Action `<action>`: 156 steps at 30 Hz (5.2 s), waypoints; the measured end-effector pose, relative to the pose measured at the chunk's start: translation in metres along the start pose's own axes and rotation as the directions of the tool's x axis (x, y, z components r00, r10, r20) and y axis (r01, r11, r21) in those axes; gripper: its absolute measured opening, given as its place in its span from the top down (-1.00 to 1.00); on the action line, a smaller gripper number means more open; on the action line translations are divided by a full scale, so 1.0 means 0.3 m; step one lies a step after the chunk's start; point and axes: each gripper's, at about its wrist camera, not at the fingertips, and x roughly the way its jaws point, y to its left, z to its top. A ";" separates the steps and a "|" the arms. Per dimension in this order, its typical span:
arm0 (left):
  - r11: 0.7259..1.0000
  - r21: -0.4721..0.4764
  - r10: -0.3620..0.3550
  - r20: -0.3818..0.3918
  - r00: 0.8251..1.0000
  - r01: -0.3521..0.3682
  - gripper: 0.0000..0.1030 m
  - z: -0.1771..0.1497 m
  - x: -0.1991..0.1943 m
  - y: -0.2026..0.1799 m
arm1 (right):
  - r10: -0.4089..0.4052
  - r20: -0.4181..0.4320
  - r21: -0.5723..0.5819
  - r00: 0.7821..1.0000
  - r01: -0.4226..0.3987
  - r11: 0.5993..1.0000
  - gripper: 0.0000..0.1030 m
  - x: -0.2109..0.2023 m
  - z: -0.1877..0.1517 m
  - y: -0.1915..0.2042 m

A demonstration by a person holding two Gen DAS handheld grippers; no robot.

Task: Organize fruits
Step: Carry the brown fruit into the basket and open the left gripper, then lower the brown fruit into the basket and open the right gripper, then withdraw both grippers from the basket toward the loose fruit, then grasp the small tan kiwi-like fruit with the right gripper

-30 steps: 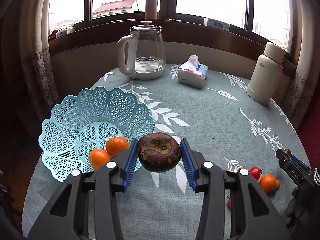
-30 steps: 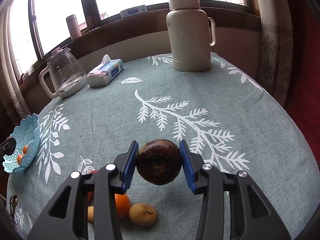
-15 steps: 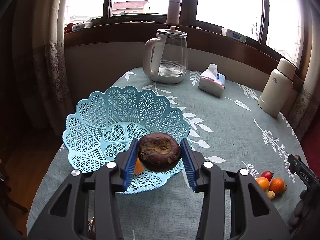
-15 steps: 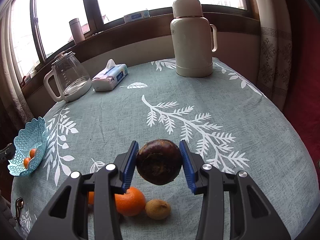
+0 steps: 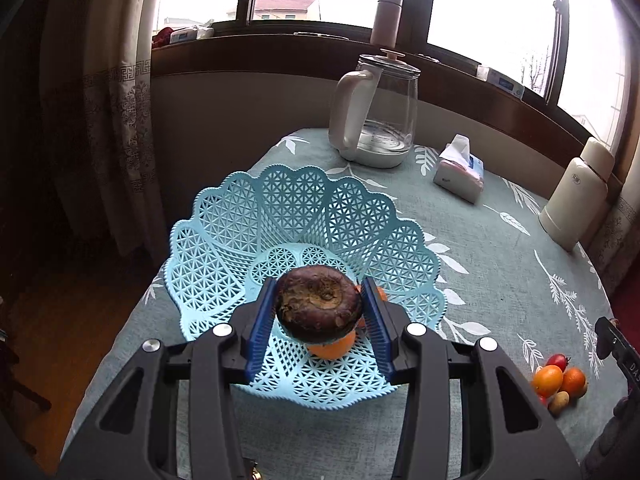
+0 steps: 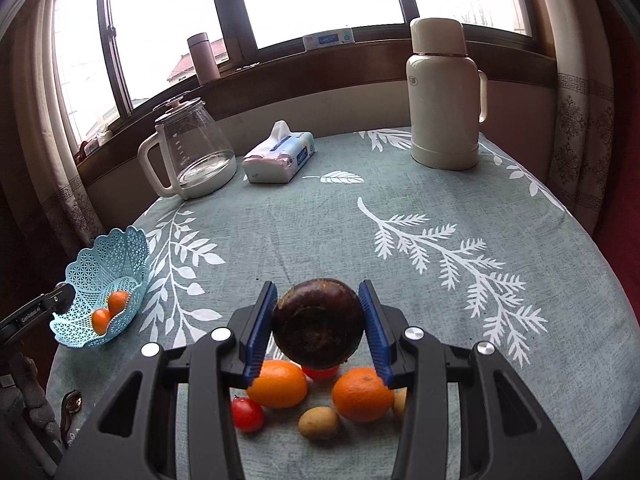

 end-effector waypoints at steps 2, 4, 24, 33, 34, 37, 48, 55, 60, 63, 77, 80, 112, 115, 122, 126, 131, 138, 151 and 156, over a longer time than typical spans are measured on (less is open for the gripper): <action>1.000 -0.013 0.009 0.007 1.000 -0.009 0.14 0.008 0.002 0.024 | 0.009 -0.001 -0.008 1.000 -0.009 1.000 0.17 -0.002 -0.003 0.022; 1.000 -0.023 0.016 0.014 1.000 -0.016 0.14 0.014 0.002 0.044 | 0.015 -0.004 -0.018 1.000 -0.016 1.000 0.17 0.000 -0.004 0.040; 0.991 -0.129 0.053 0.054 0.997 -0.045 -0.60 0.070 -0.059 0.188 | 0.208 -0.100 -0.174 0.973 -0.223 0.959 0.17 0.062 -0.014 0.417; 0.989 -0.138 0.059 0.082 0.995 -0.047 -0.66 0.093 -0.100 0.222 | 0.309 -0.186 -0.239 0.933 -0.348 0.907 0.17 0.113 -0.035 0.683; 0.989 -0.142 0.060 0.085 0.995 -0.048 -0.67 0.096 -0.105 0.227 | 0.316 -0.194 -0.243 0.929 -0.357 0.902 0.17 0.118 -0.037 0.710; 0.986 -0.155 0.072 0.096 0.993 -0.056 -0.67 0.101 -0.122 0.248 | 0.335 -0.215 -0.264 0.917 -0.385 0.885 0.17 0.134 -0.042 0.789; 0.973 -0.223 0.092 0.113 0.989 -0.065 -0.82 0.118 -0.158 0.322 | 0.371 -0.263 -0.271 0.891 -0.437 0.857 0.05 0.190 -0.060 0.908; 0.972 -0.225 0.092 0.100 0.991 -0.067 -0.82 0.113 -0.146 0.323 | 0.346 -0.245 -0.189 0.906 -0.395 0.899 0.05 0.208 -0.039 0.795; 0.976 -0.210 0.088 0.101 0.991 -0.065 -0.82 0.112 -0.143 0.301 | 0.328 -0.238 -0.140 0.914 -0.367 0.920 0.04 0.215 -0.038 0.727; 0.978 -0.201 0.085 0.098 0.992 -0.063 -0.82 0.108 -0.143 0.288 | 0.314 -0.232 -0.134 0.921 -0.350 0.927 0.03 0.212 -0.037 0.702; 0.985 -0.166 0.063 0.101 0.993 -0.046 -0.82 0.105 -0.141 0.237 | 0.154 -0.152 -0.193 0.976 -0.182 0.964 0.00 0.166 -0.039 0.640; 0.987 -0.153 0.057 0.100 0.993 -0.042 -0.82 0.102 -0.141 0.221 | 0.132 -0.144 -0.197 0.981 -0.159 0.967 0.00 0.162 -0.041 0.627; 1.000 -0.010 -0.002 0.073 0.997 0.003 -0.82 0.056 -0.112 0.047 | 0.020 -0.133 -0.168 0.991 -0.043 0.985 -0.02 0.153 -0.057 0.485; 1.000 0.008 -0.010 0.068 0.998 0.009 -0.82 0.049 -0.109 0.026 | 0.006 -0.134 -0.162 0.991 -0.027 0.986 -0.02 0.152 -0.058 0.460; 0.998 0.054 -0.024 0.057 0.998 0.021 -0.82 0.027 -0.101 -0.028 | -0.010 -0.131 -0.141 0.991 -0.009 0.990 -0.02 0.138 -0.060 0.403; 0.996 0.080 -0.035 0.054 0.998 0.030 -0.82 0.017 -0.099 -0.058 | -0.020 -0.126 -0.131 0.992 0.004 0.991 -0.02 0.125 -0.061 0.370; 0.993 0.109 -0.044 0.045 0.998 0.039 -0.82 0.003 -0.090 -0.092 | -0.040 -0.125 -0.123 0.991 0.025 0.992 -0.02 0.109 -0.066 0.321; 0.988 0.148 -0.056 0.032 0.998 0.051 -0.82 -0.018 -0.081 -0.135 | -0.062 -0.124 -0.097 0.990 0.050 0.994 -0.02 0.074 -0.077 0.206; 0.971 0.222 -0.090 0.008 0.996 0.086 -0.82 -0.068 -0.084 -0.229 | -0.167 -0.132 0.006 0.977 0.169 0.986 -0.02 -0.032 -0.106 -0.142; 0.959 0.256 -0.119 -0.019 0.993 0.120 -0.82 -0.101 -0.080 -0.280 | -0.154 -0.160 0.025 0.975 0.160 0.987 -0.02 -0.041 -0.131 -0.205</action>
